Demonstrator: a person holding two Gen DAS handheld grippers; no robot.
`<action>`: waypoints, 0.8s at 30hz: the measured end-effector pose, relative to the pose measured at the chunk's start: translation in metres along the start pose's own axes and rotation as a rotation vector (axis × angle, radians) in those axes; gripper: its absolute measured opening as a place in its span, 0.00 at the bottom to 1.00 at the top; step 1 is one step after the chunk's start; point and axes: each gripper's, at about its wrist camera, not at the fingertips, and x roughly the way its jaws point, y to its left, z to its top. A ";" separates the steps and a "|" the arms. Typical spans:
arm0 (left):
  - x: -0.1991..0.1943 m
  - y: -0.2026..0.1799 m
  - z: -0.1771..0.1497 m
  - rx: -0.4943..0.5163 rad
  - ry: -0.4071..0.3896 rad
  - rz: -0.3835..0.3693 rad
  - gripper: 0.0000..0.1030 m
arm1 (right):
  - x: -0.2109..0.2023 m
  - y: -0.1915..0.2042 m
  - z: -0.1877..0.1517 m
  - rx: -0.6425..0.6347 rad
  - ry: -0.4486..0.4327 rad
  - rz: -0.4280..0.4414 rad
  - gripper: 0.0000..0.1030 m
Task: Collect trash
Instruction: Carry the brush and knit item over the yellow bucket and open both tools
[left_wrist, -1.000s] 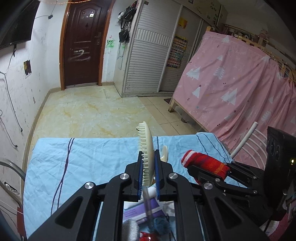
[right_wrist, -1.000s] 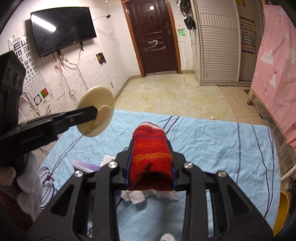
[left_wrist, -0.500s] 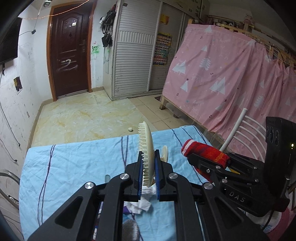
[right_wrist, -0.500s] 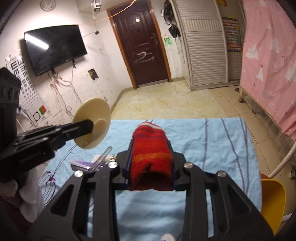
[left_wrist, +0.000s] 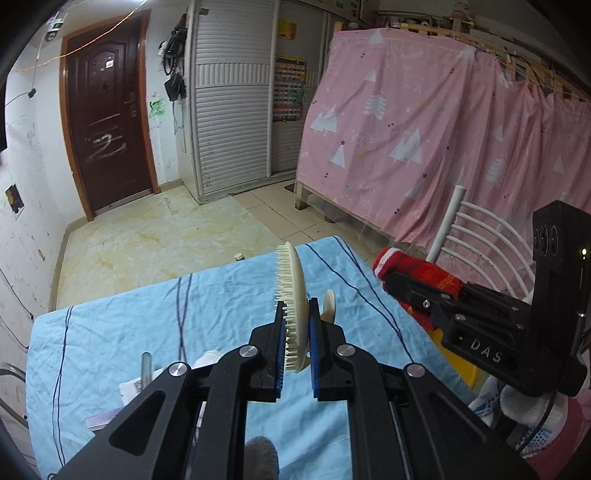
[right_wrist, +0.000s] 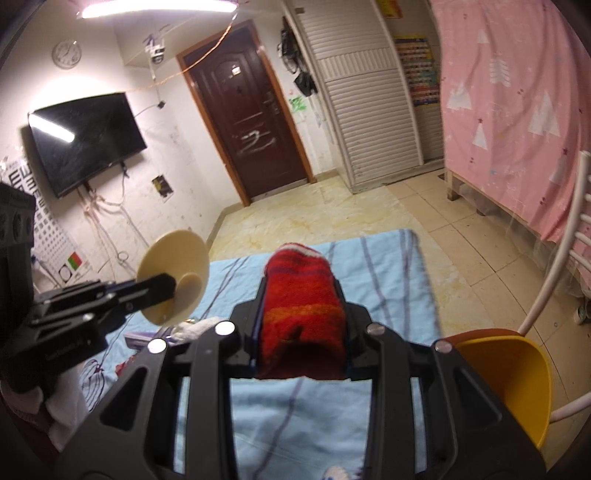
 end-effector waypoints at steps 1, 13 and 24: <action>0.001 -0.006 0.000 0.008 0.002 -0.004 0.01 | -0.004 -0.006 -0.001 0.008 -0.007 -0.006 0.29; 0.025 -0.079 0.002 0.099 0.048 -0.093 0.01 | -0.047 -0.073 -0.005 0.096 -0.083 -0.097 0.29; 0.043 -0.143 -0.002 0.183 0.086 -0.183 0.01 | -0.071 -0.134 -0.023 0.182 -0.108 -0.179 0.30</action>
